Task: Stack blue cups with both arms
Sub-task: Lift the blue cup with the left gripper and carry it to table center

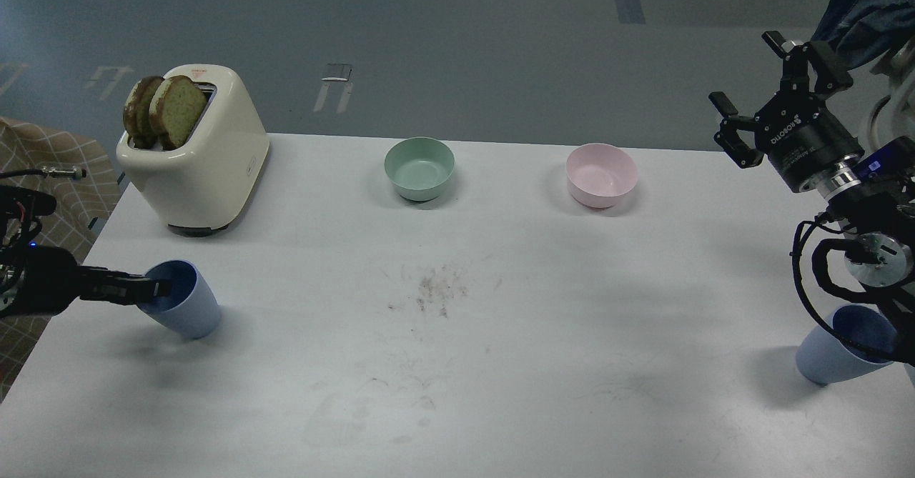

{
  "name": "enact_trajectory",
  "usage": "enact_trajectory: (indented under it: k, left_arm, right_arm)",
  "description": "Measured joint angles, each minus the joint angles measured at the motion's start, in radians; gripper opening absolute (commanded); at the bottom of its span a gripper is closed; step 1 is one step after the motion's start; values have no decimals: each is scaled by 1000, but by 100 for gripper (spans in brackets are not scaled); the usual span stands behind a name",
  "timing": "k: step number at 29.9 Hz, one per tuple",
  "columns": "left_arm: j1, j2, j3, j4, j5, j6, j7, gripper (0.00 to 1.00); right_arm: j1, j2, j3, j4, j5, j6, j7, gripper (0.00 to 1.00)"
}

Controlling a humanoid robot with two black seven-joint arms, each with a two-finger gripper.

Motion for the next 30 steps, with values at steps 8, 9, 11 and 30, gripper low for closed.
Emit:
enact_trajectory:
  k: [8, 9, 11, 30]
  left_arm:
    - [0, 9, -1, -3, 10, 2, 0, 0]
    - [0, 14, -1, -7, 10, 2, 0, 0]
    - [-2, 23, -4, -15, 10, 3, 0, 0]
    - [-428, -95, -24, -297, 37, -22, 0, 0]
  right_arm:
    - [-3, 0, 0, 3, 0, 0, 0, 100]
    - [-3, 0, 0, 3, 0, 0, 0, 100]
    - [-3, 0, 0, 3, 0, 0, 0, 100]
    - [241, -110, -113, 41, -7, 0, 0, 100]
